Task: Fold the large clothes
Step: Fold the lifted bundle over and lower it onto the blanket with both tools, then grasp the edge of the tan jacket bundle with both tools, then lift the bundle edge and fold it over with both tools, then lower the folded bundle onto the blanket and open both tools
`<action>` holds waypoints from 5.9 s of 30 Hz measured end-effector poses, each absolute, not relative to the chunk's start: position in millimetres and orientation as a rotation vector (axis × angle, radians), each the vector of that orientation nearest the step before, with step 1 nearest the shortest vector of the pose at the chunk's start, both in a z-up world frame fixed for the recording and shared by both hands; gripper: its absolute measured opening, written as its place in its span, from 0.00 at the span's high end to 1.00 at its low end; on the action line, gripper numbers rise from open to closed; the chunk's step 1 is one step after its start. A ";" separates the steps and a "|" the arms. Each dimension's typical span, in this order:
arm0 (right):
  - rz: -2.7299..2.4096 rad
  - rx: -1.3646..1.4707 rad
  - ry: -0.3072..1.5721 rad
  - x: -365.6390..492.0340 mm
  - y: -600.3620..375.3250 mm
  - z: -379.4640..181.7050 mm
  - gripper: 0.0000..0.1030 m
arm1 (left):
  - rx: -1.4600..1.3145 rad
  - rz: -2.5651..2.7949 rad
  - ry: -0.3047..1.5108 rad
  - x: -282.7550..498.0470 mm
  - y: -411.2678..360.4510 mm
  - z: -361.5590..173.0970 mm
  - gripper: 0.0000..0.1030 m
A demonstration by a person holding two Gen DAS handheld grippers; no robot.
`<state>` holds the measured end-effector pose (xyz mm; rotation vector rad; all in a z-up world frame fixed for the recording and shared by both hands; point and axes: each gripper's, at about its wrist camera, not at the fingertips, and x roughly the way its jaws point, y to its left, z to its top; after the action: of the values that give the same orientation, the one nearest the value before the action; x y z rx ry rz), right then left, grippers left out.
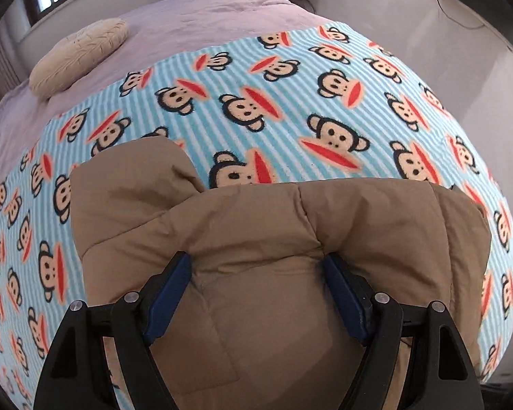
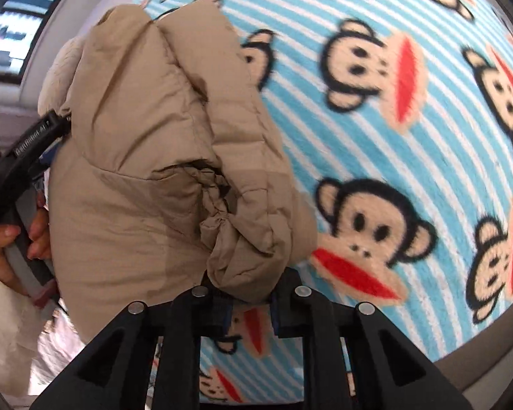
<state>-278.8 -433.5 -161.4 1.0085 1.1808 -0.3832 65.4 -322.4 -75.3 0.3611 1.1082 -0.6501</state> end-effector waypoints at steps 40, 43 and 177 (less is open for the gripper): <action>-0.251 0.771 1.248 -207.0 -457.7 -147.8 0.76 | 0.281 -0.485 1.235 30.5 -210.9 -27.2 0.04; -0.244 0.761 1.253 -203.0 -461.5 -141.7 0.75 | 0.249 -0.494 1.254 23.1 -201.7 -31.3 0.04; -0.011 0.639 1.219 -58.0 -262.8 -165.5 0.92 | 0.169 -0.388 1.089 209.6 -51.3 -87.5 0.10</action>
<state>-58.0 -262.8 -165.5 0.6388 1.2190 -0.0111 209.6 -51.3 -87.5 0.1689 1.0890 -0.3875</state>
